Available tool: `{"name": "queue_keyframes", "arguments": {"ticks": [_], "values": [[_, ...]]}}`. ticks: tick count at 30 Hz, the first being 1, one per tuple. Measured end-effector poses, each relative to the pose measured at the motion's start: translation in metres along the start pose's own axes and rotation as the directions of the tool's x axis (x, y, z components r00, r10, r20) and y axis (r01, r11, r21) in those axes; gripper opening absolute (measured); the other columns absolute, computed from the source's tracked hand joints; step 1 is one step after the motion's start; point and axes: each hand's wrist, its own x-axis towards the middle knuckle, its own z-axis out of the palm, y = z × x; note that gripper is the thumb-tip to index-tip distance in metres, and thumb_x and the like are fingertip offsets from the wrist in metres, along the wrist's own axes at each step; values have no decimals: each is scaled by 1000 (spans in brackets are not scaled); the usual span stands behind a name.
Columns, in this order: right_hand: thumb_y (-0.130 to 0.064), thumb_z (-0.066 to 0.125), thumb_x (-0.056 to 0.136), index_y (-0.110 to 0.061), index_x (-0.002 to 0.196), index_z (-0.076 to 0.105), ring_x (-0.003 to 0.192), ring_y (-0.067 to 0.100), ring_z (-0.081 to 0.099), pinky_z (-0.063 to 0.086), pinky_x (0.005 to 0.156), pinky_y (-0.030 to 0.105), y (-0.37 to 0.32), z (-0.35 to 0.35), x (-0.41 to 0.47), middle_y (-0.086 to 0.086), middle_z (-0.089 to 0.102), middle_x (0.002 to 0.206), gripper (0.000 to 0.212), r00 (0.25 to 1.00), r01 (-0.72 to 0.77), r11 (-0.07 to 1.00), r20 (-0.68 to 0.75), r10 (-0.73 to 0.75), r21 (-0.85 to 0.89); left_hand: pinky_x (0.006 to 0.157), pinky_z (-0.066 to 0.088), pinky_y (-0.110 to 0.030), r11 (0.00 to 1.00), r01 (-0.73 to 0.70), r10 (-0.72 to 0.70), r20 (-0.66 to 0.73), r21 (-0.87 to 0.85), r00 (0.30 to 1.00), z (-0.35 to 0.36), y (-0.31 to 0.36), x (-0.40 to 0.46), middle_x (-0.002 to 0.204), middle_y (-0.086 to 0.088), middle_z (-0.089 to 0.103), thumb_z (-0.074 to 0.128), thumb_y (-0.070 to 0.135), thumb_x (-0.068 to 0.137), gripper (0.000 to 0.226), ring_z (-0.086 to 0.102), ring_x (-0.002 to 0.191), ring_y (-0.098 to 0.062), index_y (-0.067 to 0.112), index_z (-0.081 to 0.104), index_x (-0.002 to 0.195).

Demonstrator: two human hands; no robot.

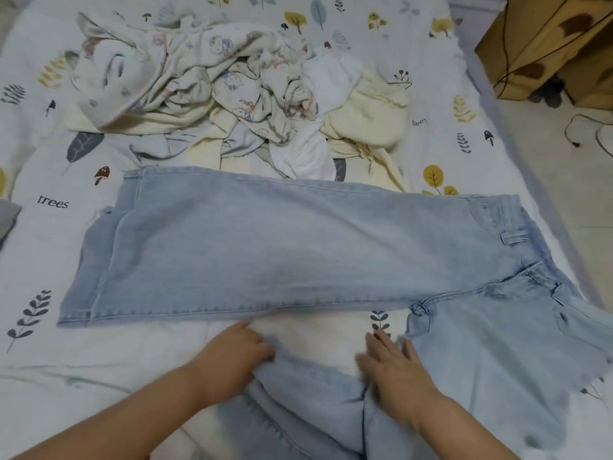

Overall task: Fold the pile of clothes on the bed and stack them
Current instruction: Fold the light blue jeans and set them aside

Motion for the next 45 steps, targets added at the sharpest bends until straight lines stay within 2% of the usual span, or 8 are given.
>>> {"name": "queue_keyframes", "arguments": {"ticks": [5, 11, 17, 22, 28, 32, 36, 45], "values": [[-17, 40, 91, -28, 108, 55, 120, 15, 46, 18, 106, 33, 15, -3, -9, -1, 57, 122, 25, 997, 66, 996, -35, -64, 57, 61, 35, -6, 856, 228, -146, 207, -463, 967, -21, 0, -33, 76, 21, 63, 58, 23, 77, 12, 53, 70, 8, 35, 60, 76], [-16, 57, 87, -32, 65, 40, 71, 12, 46, 32, 58, 18, 39, -50, -17, -12, 49, 66, 32, 968, 120, 883, -253, -1, 454, 81, 51, -29, 440, 554, -197, 526, -707, 827, -37, -79, -124, 93, -1, 73, 73, 22, 66, 24, 66, 91, -17, 23, 73, 90], [-20, 55, 91, -26, 77, 45, 86, 28, 59, 36, 68, 33, 23, -55, 9, 6, 66, 83, 17, 857, 45, 889, -474, 200, 457, 77, 48, -31, 531, 836, -822, 154, -136, 548, -9, -87, -135, 99, -2, 67, 80, 34, 62, 55, 63, 90, -22, 19, 61, 111], [-28, 53, 90, -23, 96, 58, 98, 26, 61, 39, 78, 35, 9, -45, 26, 6, 69, 97, 10, 847, -18, 963, -507, 159, 271, 65, 43, -38, 848, 530, -447, -534, 4, 718, 34, -3, -100, 79, -11, 60, 54, 30, 72, 26, 61, 67, -33, 7, 64, 77], [-24, 65, 84, -31, 64, 42, 68, 12, 53, 31, 58, 25, 18, -43, 7, -8, 55, 67, 31, 906, 88, 931, -416, 73, 355, 55, 50, -33, 817, 576, -561, -221, 5, 798, 67, 18, -98, 74, -5, 64, 92, 41, 22, 67, 66, 61, -24, 12, 71, 79], [-23, 60, 89, -26, 69, 42, 60, 1, 46, 32, 55, 14, 27, -47, -8, -8, 53, 64, 27, 949, 94, 922, -313, 31, 375, 54, 45, -23, 891, 389, -417, -84, -234, 905, 39, 5, -113, 71, 3, 59, 84, 20, 46, 24, 61, 63, -15, 20, 61, 55], [-23, 62, 88, -30, 71, 52, 69, -1, 53, 38, 63, 16, 35, -64, -20, -11, 59, 69, 21, 980, 114, 930, -193, -47, 350, 52, 33, -17, 614, 431, -245, 360, -661, 900, -1, 0, -135, 55, 14, 46, 57, 11, 69, 20, 44, 53, 2, 23, 46, 55], [-9, 67, 83, -11, 59, 56, 46, 7, 41, 32, 47, 18, 56, -122, -14, -3, 45, 50, 27, 989, 142, 784, -125, -83, 604, 68, 51, -21, 316, 383, 69, 424, -868, 903, -106, -64, -142, 95, -5, 69, 75, 17, 78, 35, 64, 84, -11, 8, 61, 109]]}}
